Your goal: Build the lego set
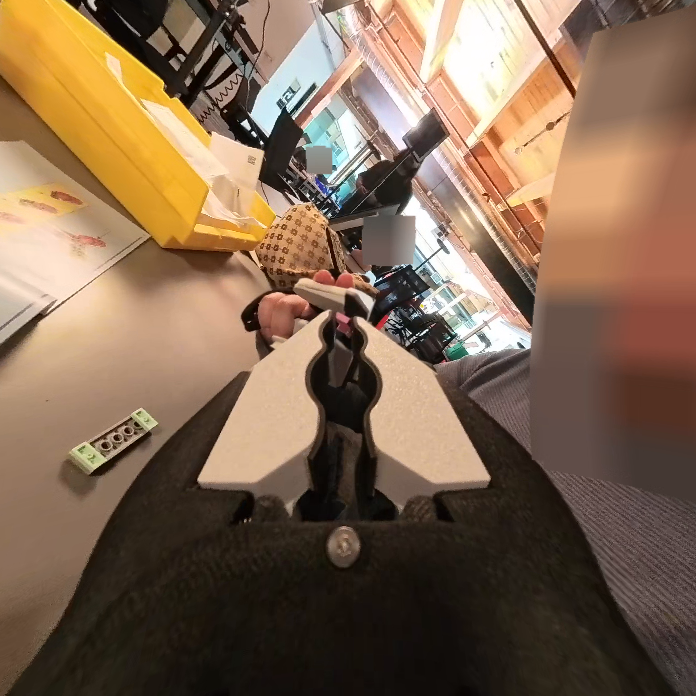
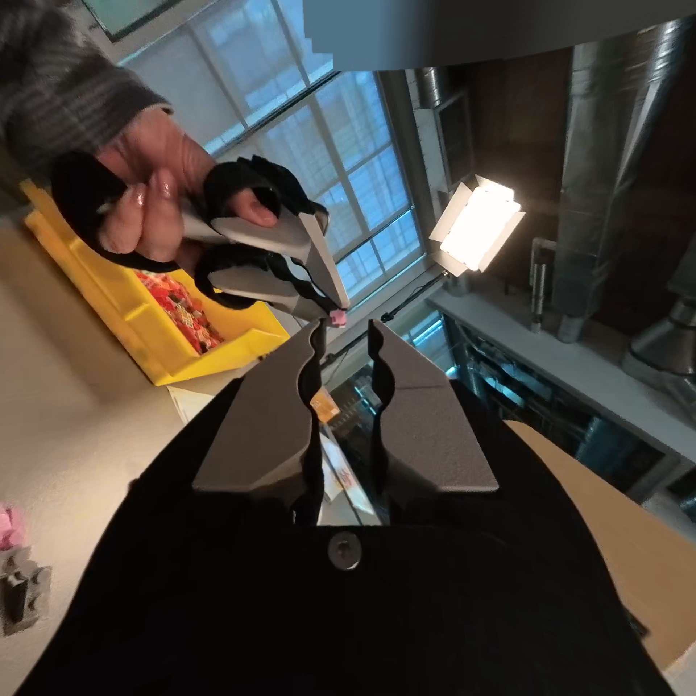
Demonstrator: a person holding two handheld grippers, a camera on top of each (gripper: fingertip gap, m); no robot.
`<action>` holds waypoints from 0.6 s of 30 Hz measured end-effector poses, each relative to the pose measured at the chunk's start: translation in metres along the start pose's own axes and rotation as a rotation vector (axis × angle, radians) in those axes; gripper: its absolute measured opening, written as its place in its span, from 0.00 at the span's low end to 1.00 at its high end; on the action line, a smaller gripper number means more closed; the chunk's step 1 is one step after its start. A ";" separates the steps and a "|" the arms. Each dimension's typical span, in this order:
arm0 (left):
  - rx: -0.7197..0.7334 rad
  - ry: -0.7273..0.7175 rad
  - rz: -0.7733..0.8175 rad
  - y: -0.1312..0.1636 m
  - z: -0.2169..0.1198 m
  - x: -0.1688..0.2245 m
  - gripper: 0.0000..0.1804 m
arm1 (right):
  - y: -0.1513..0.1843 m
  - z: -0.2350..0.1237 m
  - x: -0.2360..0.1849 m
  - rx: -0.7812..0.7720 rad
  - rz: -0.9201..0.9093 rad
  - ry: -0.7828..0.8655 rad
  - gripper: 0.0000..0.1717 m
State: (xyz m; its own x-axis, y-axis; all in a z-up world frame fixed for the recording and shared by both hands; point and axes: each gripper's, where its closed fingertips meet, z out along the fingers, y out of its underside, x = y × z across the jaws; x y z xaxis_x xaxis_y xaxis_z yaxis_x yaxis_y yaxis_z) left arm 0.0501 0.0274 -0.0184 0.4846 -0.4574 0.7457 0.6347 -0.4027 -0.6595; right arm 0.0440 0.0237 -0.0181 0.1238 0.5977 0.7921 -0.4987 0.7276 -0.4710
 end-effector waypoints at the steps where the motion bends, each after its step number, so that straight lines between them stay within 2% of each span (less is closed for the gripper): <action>1: -0.003 -0.004 -0.007 0.001 0.000 -0.002 0.03 | 0.001 0.000 -0.001 -0.007 -0.021 0.003 0.09; 8: 0.003 0.003 -0.052 0.004 -0.001 -0.008 0.03 | 0.004 0.001 -0.012 -0.032 -0.121 -0.029 0.02; 12: 0.012 -0.049 -0.056 0.003 -0.004 -0.015 0.03 | 0.010 0.003 -0.015 -0.067 -0.133 -0.043 0.01; 15: 0.022 -0.130 0.005 0.001 -0.006 -0.021 0.04 | 0.016 0.004 -0.016 -0.096 -0.150 -0.045 0.01; 18: 0.069 -0.279 0.157 -0.008 -0.013 -0.033 0.07 | 0.030 0.002 -0.009 -0.144 -0.174 -0.025 0.01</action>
State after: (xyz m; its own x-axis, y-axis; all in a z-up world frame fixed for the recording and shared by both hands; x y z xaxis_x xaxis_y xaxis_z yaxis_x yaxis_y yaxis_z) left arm 0.0208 0.0352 -0.0394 0.7199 -0.2706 0.6391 0.5739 -0.2856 -0.7675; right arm 0.0262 0.0394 -0.0385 0.1747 0.4519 0.8748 -0.3439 0.8605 -0.3759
